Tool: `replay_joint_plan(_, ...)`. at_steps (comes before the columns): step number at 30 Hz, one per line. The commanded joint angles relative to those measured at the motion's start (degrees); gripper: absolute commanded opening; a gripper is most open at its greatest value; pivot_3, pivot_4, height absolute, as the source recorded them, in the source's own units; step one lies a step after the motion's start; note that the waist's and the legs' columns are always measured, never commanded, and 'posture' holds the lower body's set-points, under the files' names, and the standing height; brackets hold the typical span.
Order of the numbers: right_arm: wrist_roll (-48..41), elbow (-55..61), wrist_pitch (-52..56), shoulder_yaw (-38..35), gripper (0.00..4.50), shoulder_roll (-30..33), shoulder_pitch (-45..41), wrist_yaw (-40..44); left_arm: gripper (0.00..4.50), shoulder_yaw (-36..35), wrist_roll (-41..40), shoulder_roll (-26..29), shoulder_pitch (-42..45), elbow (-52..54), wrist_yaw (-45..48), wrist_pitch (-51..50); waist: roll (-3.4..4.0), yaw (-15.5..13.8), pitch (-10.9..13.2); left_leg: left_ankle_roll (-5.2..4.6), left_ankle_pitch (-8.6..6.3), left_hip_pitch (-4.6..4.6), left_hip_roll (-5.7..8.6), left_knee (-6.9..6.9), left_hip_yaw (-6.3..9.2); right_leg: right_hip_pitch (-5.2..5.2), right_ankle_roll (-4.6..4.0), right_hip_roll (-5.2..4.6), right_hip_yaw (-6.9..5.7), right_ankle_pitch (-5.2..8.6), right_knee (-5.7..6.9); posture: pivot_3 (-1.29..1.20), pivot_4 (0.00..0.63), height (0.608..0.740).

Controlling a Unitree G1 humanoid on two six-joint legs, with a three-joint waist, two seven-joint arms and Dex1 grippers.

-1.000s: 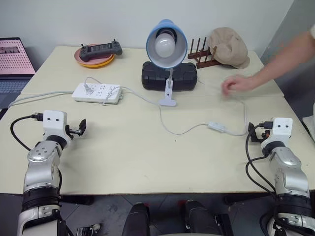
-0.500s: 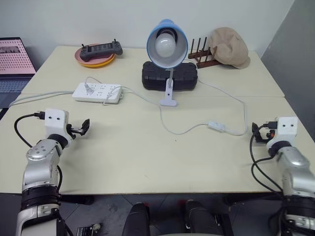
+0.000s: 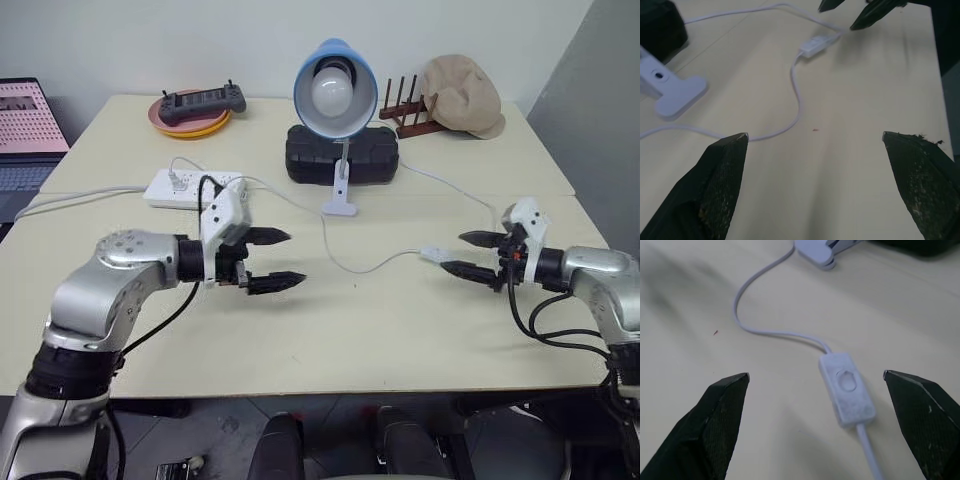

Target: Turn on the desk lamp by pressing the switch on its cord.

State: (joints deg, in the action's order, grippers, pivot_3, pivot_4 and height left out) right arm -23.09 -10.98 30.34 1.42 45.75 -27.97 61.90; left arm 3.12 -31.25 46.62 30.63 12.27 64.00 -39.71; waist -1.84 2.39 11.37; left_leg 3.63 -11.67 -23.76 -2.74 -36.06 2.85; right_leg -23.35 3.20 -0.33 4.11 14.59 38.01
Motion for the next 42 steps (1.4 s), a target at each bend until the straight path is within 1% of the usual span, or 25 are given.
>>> replay_joint_plan(1,4.23,-7.59,-5.82,1.82,4.50,-1.87,-6.03,1.44,4.46,3.24,0.86,-3.14,5.59,-0.36,1.39,1.62,0.01,-0.01,0.01,0.00,0.00,-0.01,0.01,-0.01,-0.01,-0.01,0.00,0.00,0.00,0.00,0.00,0.00,0.150,0.740)
replay_joint_plan(4,5.76,-12.60,-7.63,2.39,4.50,-3.38,-8.45,2.04,4.46,4.02,1.10,-4.13,6.36,-0.63,1.77,1.96,0.02,0.08,0.01,0.00,0.00,-0.02,0.01,0.00,0.01,-0.02,0.01,0.00,0.00,0.00,0.00,0.00,0.150,0.740)
replay_joint_plan(7,6.92,-16.52,-8.58,3.38,4.50,-4.31,-9.91,4.48,4.46,4.29,1.38,-4.63,6.04,-0.64,2.09,2.33,0.03,0.16,0.02,0.00,0.00,-0.04,0.00,0.04,0.02,-0.05,-0.01,0.01,-0.01,0.01,0.00,0.00,0.150,0.740)
replay_joint_plan(12,8.08,-18.69,-8.17,4.40,4.50,-4.43,-10.50,7.58,4.46,4.08,1.58,-4.24,5.09,-0.55,2.75,2.72,0.05,0.45,0.03,-0.01,-0.01,-0.05,0.01,0.02,0.01,-0.05,-0.02,0.00,0.00,0.01,0.01,0.00,0.150,0.740)
replay_joint_plan(16,9.57,-21.69,-10.88,3.71,4.50,-5.35,-11.43,7.04,4.46,3.98,1.74,-4.31,4.79,-0.42,3.00,2.84,0.05,0.62,0.03,-0.01,-0.01,-0.04,0.01,0.00,0.02,-0.05,0.02,0.00,0.00,0.03,0.05,0.00,0.150,0.740)
replay_joint_plan(18,9.66,-23.79,-11.66,3.13,4.15,-6.09,-12.43,6.48,4.50,3.99,1.80,-4.61,4.72,-0.20,2.97,2.77,0.05,0.71,0.03,-0.01,0.00,-0.03,0.01,-0.01,0.02,-0.05,0.03,0.00,0.00,0.02,0.07,0.00,0.150,0.740)
replay_joint_plan(19,9.62,-24.44,-11.84,2.99,4.06,-6.28,-12.74,6.58,4.50,3.97,1.81,-4.71,4.71,-0.14,2.94,2.72,0.05,0.75,0.03,-0.01,0.00,-0.02,0.01,-0.02,0.02,-0.04,0.03,0.01,0.00,0.02,0.08,0.00,0.150,0.740)
replay_joint_plan(22,9.80,-25.10,-12.24,2.92,3.35,-6.64,-13.17,7.34,4.50,3.91,1.97,-4.74,4.47,-0.01,3.03,2.91,0.05,0.79,0.03,0.00,0.00,-0.02,0.01,-0.02,0.02,-0.04,0.03,0.01,0.00,0.02,0.09,0.00,0.150,0.740)
replay_joint_plan(25,10.11,-25.46,-12.75,2.82,2.50,-7.01,-13.22,7.55,4.50,3.85,2.06,-4.70,4.11,0.22,3.03,3.04,0.06,0.79,0.03,0.00,0.00,-0.03,0.01,-0.01,0.03,-0.04,0.01,0.01,0.00,0.01,0.08,0.00,0.150,0.740)
replay_joint_plan(26,10.15,-25.14,-12.64,2.93,2.37,-7.02,-13.01,7.88,4.50,3.86,2.03,-4.74,4.03,0.32,2.96,3.01,0.06,0.78,0.04,0.00,0.00,-0.03,0.01,0.00,0.02,-0.04,0.00,0.01,0.00,0.01,0.06,0.00,0.150,0.740)
replay_joint_plan(27,10.33,-24.75,-12.80,3.08,2.04,-7.01,-12.69,8.02,4.50,3.71,1.73,-4.84,3.89,0.61,2.82,2.76,0.06,0.79,0.04,0.00,0.00,-0.04,0.01,0.00,0.02,-0.04,0.00,0.01,0.00,0.00,0.07,0.00,0.150,0.740)
replay_joint_plan(28,10.49,-24.30,-13.06,3.18,1.87,-6.97,-12.28,8.10,4.50,3.54,1.35,-4.85,3.68,0.98,2.74,2.45,0.06,0.78,0.04,0.00,-0.01,-0.04,0.01,0.00,0.03,-0.04,-0.01,0.00,0.00,0.00,0.07,0.00,0.150,0.740)
replay_joint_plan(31,10.78,-22.28,-13.93,3.32,1.14,-6.63,-10.95,8.21,4.50,3.27,1.04,-4.57,2.93,1.50,2.69,2.16,0.06,0.77,0.04,0.00,0.00,-0.03,0.01,0.00,0.03,-0.04,0.00,0.01,0.00,0.01,0.07,0.00,0.150,0.740)
replay_joint_plan(34,9.16,-16.60,-12.42,2.06,1.08,-6.51,-9.00,7.53,4.50,1.72,-0.39,-4.95,1.37,1.99,1.12,0.24,0.06,0.78,0.03,0.00,0.00,-0.03,0.01,0.00,0.03,-0.04,0.01,0.01,0.00,0.01,0.08,0.00,0.150,0.740)
replay_joint_plan(36,7.68,-9.34,-10.17,0.70,1.08,-7.15,-7.61,4.86,4.50,-2.28,-4.69,-7.99,0.23,2.22,-3.69,-4.63,0.11,0.75,0.06,0.00,0.00,-0.03,0.01,-0.01,0.04,-0.04,0.01,0.01,0.00,0.01,0.10,0.00,0.150,0.740)
replay_joint_plan(38,6.83,-2.35,-8.10,-0.55,1.08,-8.49,-6.49,1.08,4.50,-7.09,-11.02,-12.49,-0.62,1.91,-10.74,-12.37,0.12,0.70,0.07,0.00,0.00,-0.04,0.01,-0.03,0.06,-0.04,0.03,0.00,-0.01,0.03,0.15,0.00,0.150,0.740)
replay_joint_plan(39,6.75,1.51,-7.82,-0.93,1.08,-9.41,-5.85,-1.17,4.50,-9.87,-15.27,-15.73,-1.57,2.02,-15.37,-16.46,0.14,0.69,0.06,-0.01,0.00,-0.04,0.01,-0.04,0.08,-0.04,0.04,0.00,-0.01,0.02,0.16,0.00,0.150,0.740)
replay_joint_plan(40,7.09,5.41,-7.71,-1.57,1.08,-11.18,-5.50,-5.14,4.50,-13.18,-20.46,-20.55,-2.84,2.09,-21.95,-20.54,0.14,0.74,0.06,0.00,0.00,-0.02,0.01,-0.07,0.08,-0.04,0.04,0.00,-0.01,0.03,0.22,0.00,0.150,0.740)
replay_joint_plan(42,7.20,12.25,-6.61,-2.02,1.08,-13.83,-4.07,-10.10,4.50,-17.73,-28.38,-28.87,-4.91,2.41,-32.61,-25.30,0.15,0.78,0.05,0.00,0.00,0.00,-0.01,-0.12,0.12,0.00,0.07,0.01,-0.02,0.03,0.26,0.00,0.150,0.740)
